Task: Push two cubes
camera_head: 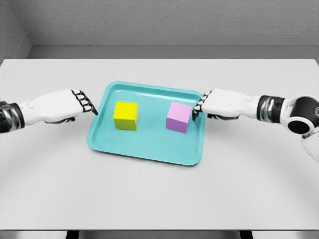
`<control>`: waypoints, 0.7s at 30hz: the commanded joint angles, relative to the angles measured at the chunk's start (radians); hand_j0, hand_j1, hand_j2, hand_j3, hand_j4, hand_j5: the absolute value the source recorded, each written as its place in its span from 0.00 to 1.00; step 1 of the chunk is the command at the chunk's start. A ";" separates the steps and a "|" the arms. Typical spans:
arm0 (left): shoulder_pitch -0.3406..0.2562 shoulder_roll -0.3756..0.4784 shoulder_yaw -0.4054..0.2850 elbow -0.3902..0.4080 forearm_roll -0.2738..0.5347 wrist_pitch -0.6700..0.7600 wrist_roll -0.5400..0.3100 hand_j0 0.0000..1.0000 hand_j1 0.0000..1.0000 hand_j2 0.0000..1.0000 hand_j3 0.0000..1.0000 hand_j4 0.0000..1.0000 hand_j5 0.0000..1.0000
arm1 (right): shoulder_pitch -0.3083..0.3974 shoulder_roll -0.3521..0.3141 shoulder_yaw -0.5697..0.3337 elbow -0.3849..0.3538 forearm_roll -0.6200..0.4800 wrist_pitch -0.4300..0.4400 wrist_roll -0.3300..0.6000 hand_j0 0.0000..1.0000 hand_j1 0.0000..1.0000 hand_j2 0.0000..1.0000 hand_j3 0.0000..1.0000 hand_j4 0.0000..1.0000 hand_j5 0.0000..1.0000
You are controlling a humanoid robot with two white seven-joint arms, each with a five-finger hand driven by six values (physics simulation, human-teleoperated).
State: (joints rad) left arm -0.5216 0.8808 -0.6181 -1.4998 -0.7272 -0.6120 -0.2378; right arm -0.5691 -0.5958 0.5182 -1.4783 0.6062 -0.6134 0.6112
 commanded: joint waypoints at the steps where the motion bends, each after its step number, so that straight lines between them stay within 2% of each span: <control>1: 0.000 -0.002 -0.009 0.000 0.005 0.001 0.000 0.74 0.74 0.74 0.74 0.74 0.74 | -0.002 0.024 0.000 0.026 -0.002 0.003 0.000 0.58 0.58 0.58 0.58 0.58 0.58; 14: -0.008 -0.036 -0.009 -0.037 0.006 0.001 -0.037 0.74 0.74 0.74 0.74 0.74 0.74 | -0.014 0.063 0.003 0.046 0.024 0.003 0.000 0.58 0.58 0.58 0.58 0.58 0.58; 21: 0.003 -0.036 -0.009 -0.031 0.006 0.001 -0.037 0.74 0.74 0.74 0.74 0.74 0.74 | -0.014 0.010 -0.004 0.033 0.014 0.003 0.000 0.58 0.58 0.58 0.58 0.58 0.58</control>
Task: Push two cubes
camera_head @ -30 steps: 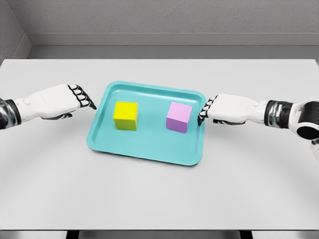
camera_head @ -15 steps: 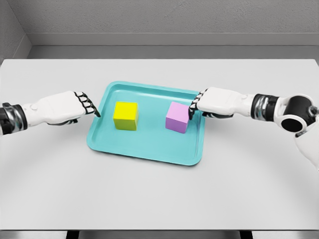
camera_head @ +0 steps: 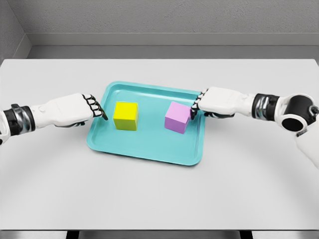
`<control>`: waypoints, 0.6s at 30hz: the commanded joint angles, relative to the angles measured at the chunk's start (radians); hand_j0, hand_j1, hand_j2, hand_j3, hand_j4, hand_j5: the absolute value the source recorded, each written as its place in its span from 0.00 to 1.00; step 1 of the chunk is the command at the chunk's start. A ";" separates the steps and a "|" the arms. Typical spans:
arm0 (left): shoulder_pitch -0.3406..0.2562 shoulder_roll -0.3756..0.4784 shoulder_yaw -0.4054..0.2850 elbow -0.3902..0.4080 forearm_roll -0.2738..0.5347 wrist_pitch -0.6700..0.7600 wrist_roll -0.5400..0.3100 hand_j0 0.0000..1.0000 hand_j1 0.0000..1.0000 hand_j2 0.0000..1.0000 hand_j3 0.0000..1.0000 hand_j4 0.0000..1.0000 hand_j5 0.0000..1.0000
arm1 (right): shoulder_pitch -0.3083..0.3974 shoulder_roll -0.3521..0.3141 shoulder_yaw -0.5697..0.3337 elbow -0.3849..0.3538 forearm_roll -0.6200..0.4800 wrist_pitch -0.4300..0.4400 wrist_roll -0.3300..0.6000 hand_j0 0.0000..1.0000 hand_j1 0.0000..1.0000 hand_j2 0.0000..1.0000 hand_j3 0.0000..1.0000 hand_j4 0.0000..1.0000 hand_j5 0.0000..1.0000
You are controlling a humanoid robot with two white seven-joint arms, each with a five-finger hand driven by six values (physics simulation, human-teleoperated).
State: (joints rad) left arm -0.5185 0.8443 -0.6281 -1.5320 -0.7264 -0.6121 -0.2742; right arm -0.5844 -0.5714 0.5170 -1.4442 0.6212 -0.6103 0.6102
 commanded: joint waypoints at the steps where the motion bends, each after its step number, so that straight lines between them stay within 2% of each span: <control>1: 0.000 0.001 0.001 0.003 0.004 0.001 0.000 0.74 0.74 0.74 0.74 0.74 0.74 | 0.000 -0.025 -0.005 -0.002 -0.003 -0.001 0.001 0.58 0.58 0.58 0.58 0.58 0.58; 6: -0.003 0.001 0.001 0.006 0.001 0.001 0.000 0.74 0.74 0.74 0.74 0.74 0.74 | 0.002 -0.019 -0.005 0.010 0.003 -0.001 0.001 0.58 0.58 0.58 0.58 0.58 0.58; 8: -0.009 -0.001 0.001 0.015 0.001 0.001 0.000 0.74 0.74 0.74 0.74 0.74 0.74 | 0.000 -0.018 -0.003 0.039 0.005 -0.001 0.001 0.57 0.57 0.57 0.57 0.57 0.57; 18: -0.026 -0.014 0.001 0.047 0.001 0.001 0.000 0.74 0.74 0.74 0.74 0.74 0.74 | -0.002 0.028 0.003 0.041 0.018 -0.001 0.001 0.56 0.56 0.56 0.56 0.56 0.56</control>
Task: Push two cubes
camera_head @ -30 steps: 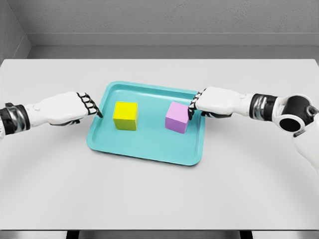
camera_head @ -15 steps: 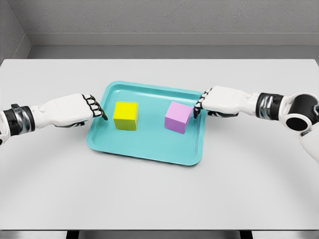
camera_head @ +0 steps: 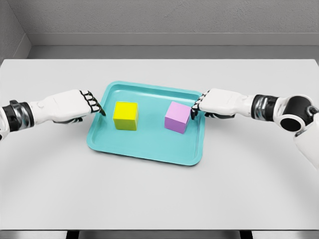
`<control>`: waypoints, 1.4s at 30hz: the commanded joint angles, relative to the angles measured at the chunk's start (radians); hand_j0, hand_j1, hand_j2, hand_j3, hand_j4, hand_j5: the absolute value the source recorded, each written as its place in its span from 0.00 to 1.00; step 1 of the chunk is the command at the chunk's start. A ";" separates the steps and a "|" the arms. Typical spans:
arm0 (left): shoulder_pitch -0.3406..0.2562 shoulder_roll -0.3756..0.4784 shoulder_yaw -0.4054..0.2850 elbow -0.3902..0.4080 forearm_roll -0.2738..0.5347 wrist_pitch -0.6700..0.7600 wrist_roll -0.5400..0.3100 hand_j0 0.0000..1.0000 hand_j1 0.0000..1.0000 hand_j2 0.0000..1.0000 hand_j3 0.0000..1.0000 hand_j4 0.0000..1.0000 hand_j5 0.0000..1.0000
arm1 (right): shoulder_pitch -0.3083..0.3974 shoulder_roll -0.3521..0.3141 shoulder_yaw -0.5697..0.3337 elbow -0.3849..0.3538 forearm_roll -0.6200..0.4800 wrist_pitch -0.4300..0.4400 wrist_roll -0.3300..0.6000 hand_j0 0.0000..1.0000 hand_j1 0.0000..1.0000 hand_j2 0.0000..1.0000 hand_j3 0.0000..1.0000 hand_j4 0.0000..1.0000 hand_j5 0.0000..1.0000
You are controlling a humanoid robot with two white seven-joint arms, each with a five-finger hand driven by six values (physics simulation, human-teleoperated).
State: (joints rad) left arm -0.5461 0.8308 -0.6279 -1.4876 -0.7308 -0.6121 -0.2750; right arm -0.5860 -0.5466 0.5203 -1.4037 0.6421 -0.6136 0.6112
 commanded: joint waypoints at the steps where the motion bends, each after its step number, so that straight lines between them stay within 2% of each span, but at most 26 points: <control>1: 0.000 -0.002 0.001 0.007 0.005 0.001 0.000 0.74 0.74 0.74 0.74 0.74 0.74 | 0.000 0.023 0.001 0.006 0.001 0.003 0.000 0.56 0.56 0.56 0.56 0.56 0.56; 4: -0.005 -0.009 0.001 0.017 0.005 0.001 -0.001 0.74 0.74 0.74 0.74 0.74 0.74 | 0.000 0.066 0.001 0.023 0.042 0.003 0.000 0.56 0.56 0.56 0.56 0.56 0.56; 11: -0.011 -0.059 0.001 0.026 0.005 0.001 -0.036 0.74 0.74 0.74 0.74 0.74 0.74 | -0.021 0.103 0.015 0.045 0.045 0.003 0.000 0.55 0.55 0.55 0.55 0.55 0.55; 22: -0.008 -0.081 0.001 0.017 0.007 0.001 -0.050 0.74 0.74 0.74 0.74 0.74 0.74 | -0.026 0.083 0.003 0.000 0.027 0.003 0.000 0.55 0.55 0.55 0.55 0.55 0.55; 25: -0.009 -0.081 0.001 0.013 0.007 0.001 -0.050 0.74 0.74 0.74 0.74 0.74 0.74 | -0.026 0.059 -0.013 -0.023 0.018 0.003 0.000 0.55 0.55 0.55 0.55 0.55 0.55; 31: -0.011 -0.081 0.002 0.007 0.007 0.001 -0.050 0.74 0.74 0.74 0.74 0.74 0.74 | -0.017 0.039 -0.016 -0.026 0.011 0.003 0.000 0.55 0.55 0.55 0.55 0.55 0.55; 35: -0.012 -0.082 0.002 0.001 0.008 0.001 -0.066 0.74 0.74 0.74 0.74 0.74 0.74 | -0.008 0.040 -0.011 -0.021 0.013 0.003 0.000 0.49 0.49 0.49 0.49 0.49 0.49; 42: -0.025 -0.117 0.004 0.003 0.005 0.001 -0.092 0.74 0.74 0.74 0.74 0.74 0.74 | 0.002 0.057 0.000 -0.020 0.024 0.003 0.000 0.49 0.49 0.49 0.49 0.49 0.49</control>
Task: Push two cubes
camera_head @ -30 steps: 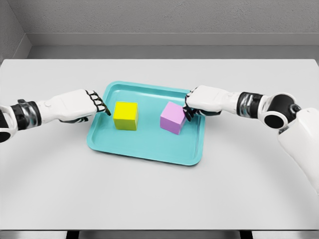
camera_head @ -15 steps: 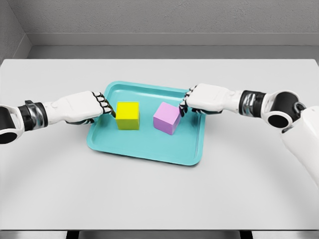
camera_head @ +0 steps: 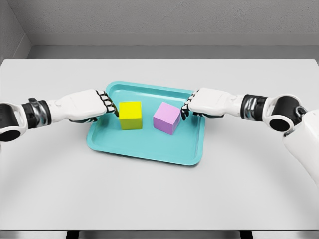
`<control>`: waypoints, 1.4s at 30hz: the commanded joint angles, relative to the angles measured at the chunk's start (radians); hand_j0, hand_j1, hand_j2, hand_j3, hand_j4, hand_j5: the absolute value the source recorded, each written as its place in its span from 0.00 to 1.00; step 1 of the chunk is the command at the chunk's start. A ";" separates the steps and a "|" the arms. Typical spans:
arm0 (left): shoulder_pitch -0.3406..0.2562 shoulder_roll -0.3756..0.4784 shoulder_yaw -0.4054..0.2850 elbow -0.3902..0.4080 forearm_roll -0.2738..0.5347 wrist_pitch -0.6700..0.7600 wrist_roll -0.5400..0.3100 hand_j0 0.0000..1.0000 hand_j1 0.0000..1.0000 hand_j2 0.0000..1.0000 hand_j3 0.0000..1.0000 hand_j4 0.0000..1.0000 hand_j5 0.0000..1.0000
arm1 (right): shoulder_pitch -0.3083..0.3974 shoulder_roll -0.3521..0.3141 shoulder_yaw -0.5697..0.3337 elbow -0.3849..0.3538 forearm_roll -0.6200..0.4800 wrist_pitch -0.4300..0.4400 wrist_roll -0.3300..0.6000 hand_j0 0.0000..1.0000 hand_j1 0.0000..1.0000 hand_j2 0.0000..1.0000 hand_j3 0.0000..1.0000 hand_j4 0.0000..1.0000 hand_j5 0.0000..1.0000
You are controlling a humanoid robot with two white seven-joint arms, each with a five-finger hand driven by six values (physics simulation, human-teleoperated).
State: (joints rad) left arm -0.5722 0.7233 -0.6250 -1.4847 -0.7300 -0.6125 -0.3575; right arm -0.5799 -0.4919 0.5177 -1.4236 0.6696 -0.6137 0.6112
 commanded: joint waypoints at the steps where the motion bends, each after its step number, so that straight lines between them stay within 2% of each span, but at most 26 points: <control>1: 0.000 -0.021 0.001 0.001 0.004 0.002 -0.011 0.74 0.74 0.74 0.74 0.74 0.74 | 0.000 0.003 0.004 0.000 -0.002 0.003 0.000 0.49 0.49 0.49 0.49 0.49 0.49; 7: -0.002 -0.031 0.001 0.001 0.004 0.002 -0.020 0.74 0.74 0.74 0.74 0.74 0.74 | 0.008 0.010 0.022 0.002 -0.001 0.003 0.000 0.49 0.49 0.49 0.49 0.49 0.49; 11: -0.005 -0.038 0.004 0.001 0.004 0.002 -0.026 0.74 0.74 0.74 0.74 0.74 0.74 | 0.002 0.046 0.025 0.040 0.008 0.003 0.000 0.49 0.49 0.49 0.49 0.49 0.49; 17: -0.008 -0.038 0.007 0.011 0.006 0.002 -0.026 0.75 0.75 0.75 0.75 0.75 0.75 | -0.006 0.058 0.024 0.074 0.010 0.003 0.000 0.49 0.49 0.49 0.49 0.49 0.49; 28: -0.020 -0.036 0.011 0.049 0.006 0.002 -0.026 0.76 0.76 0.76 0.76 0.76 0.76 | -0.064 0.092 0.022 0.157 0.012 0.003 0.000 0.49 0.49 0.49 0.49 0.49 0.49; 33: -0.023 -0.041 0.011 0.052 0.006 0.002 -0.026 0.76 0.76 0.76 0.76 0.76 0.76 | -0.078 0.099 0.022 0.157 0.015 0.003 0.000 0.49 0.49 0.49 0.49 0.49 0.49; 40: -0.037 -0.030 0.039 0.058 0.012 0.002 -0.026 0.76 0.76 0.76 0.76 0.76 0.76 | -0.109 0.128 0.022 0.183 0.016 0.003 0.000 0.49 0.49 0.49 0.49 0.49 0.49; 42: -0.037 -0.028 0.051 0.067 0.015 0.002 -0.026 0.77 0.77 0.77 0.77 0.77 0.77 | -0.124 0.145 0.022 0.210 0.018 0.003 0.000 0.49 0.49 0.49 0.49 0.49 0.49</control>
State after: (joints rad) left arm -0.6090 0.6921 -0.5849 -1.4242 -0.7225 -0.6126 -0.3840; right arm -0.7056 -0.3609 0.5407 -1.2309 0.6912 -0.6135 0.6112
